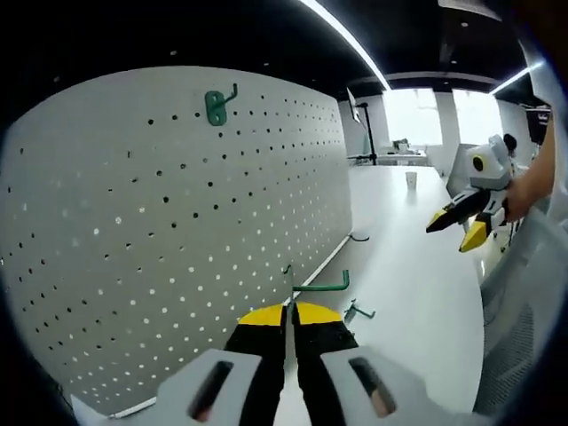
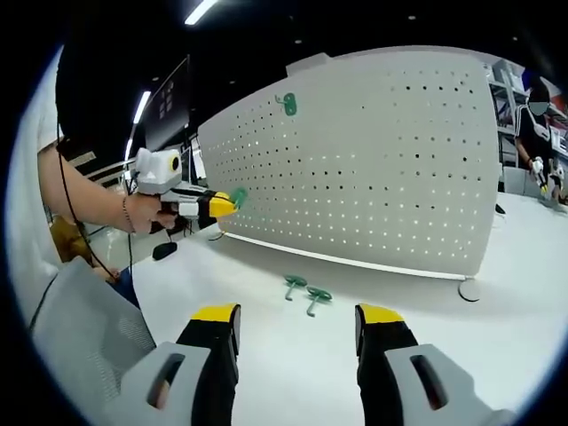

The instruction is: Insert the hook assembly into the mounting plate slot until the hook locks in place.

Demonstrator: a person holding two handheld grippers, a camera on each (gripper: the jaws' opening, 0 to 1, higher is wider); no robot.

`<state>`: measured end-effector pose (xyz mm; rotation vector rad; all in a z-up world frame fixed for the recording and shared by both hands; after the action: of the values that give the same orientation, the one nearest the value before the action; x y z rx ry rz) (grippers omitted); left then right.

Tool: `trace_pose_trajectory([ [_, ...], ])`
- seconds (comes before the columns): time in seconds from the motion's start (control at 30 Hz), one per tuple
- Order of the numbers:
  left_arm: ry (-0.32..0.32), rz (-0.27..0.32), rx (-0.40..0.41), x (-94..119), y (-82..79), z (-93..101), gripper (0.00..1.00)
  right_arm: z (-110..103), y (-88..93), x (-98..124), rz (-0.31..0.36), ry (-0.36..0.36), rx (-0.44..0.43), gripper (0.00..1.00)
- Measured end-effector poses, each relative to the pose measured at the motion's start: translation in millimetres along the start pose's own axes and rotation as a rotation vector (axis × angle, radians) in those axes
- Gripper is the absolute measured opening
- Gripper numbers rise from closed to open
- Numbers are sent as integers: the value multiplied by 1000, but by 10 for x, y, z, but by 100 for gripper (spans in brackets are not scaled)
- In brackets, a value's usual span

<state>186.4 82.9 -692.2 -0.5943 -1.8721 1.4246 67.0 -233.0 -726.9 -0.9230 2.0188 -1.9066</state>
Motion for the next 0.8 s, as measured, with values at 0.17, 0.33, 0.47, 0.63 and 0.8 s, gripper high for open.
trace_pose_trajectory([
  [0.17,-33,51,26,87,-76,29,2,-12,-10,18,3,-1,2,49],
  [0.33,-47,82,31,162,-118,72,2,-21,-10,21,4,-3,1,49],
  [0.47,-61,103,34,230,-155,117,2,-29,-21,24,6,-5,2,49],
  [0.63,-75,118,49,313,-164,172,2,-31,-23,31,5,-7,4,49],
  [0.8,-87,136,48,385,-182,219,3,-39,-21,37,-3,-13,10,50],
])
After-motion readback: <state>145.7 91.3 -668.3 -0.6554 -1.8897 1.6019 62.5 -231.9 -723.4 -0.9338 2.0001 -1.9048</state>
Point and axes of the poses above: the point that each gripper's makers call its tool centre point, and the gripper's own axes: x roughly backward along the fingers, z roughly to its right, y roughly out of its underside, the point moved 10 cm from there along x, roughly backward along the fingers, and after that the axes turned 4 degrees about z, right-handed, at the moved point
